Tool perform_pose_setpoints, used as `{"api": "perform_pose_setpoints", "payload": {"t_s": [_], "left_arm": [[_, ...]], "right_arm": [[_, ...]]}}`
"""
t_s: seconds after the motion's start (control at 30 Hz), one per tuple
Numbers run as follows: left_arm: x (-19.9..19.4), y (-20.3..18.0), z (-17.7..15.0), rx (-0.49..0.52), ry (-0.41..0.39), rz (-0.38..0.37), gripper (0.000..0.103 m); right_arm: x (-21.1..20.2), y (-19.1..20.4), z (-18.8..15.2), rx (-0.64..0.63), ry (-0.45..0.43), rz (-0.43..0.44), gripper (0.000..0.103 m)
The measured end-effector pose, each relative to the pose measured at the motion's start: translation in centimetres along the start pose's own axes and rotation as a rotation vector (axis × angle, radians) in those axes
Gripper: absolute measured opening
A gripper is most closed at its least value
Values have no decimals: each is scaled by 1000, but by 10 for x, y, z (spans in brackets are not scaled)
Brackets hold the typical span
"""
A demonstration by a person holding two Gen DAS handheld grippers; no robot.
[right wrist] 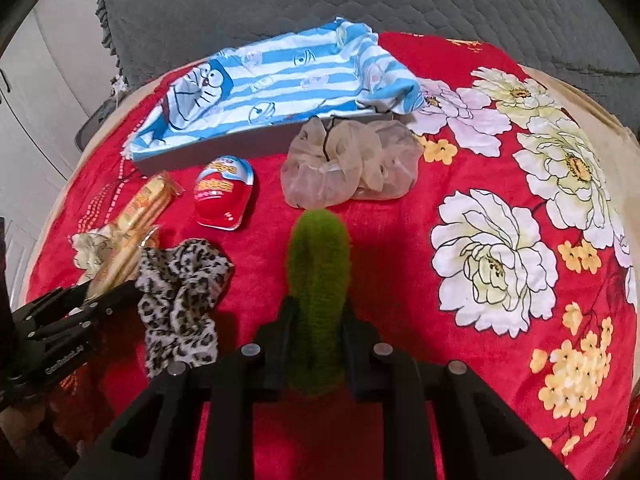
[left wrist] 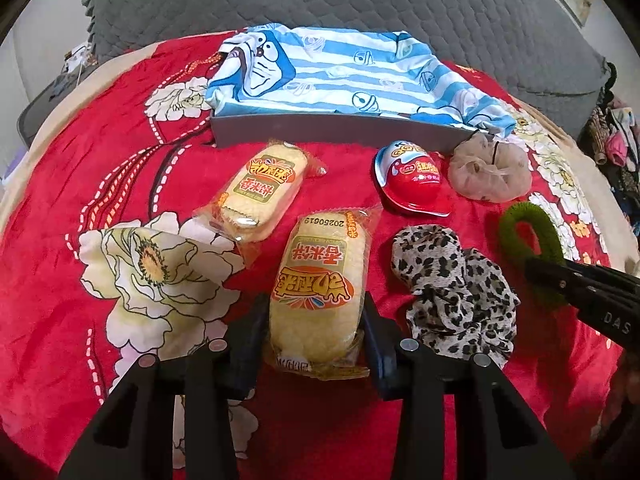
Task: Organize objects
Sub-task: 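Lift the cake with the left tool while the right tool lifts the ring toward the tray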
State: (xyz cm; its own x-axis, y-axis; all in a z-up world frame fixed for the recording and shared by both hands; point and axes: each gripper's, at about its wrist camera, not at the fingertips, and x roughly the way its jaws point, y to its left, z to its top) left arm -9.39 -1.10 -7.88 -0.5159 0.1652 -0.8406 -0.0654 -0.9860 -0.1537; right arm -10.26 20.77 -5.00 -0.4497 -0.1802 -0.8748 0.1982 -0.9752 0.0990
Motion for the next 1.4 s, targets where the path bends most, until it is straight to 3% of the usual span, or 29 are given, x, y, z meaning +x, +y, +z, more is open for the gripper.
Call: {"api": "perform_pose_setpoints", "payload": {"t_s": [0.1,0.5,1.4], "left_arm": [[-3,0,-1,0,0,-2,43],[-15,1,-2,-7,-6,1,42],[-101,-35,22,19,-137,-4,42]], "right_arm": [[-5,3,-2,-10,-3,6,14],[-20,3,-3,-12,-40,13,13],[-108,27,15,-47,-226,41,13]]}}
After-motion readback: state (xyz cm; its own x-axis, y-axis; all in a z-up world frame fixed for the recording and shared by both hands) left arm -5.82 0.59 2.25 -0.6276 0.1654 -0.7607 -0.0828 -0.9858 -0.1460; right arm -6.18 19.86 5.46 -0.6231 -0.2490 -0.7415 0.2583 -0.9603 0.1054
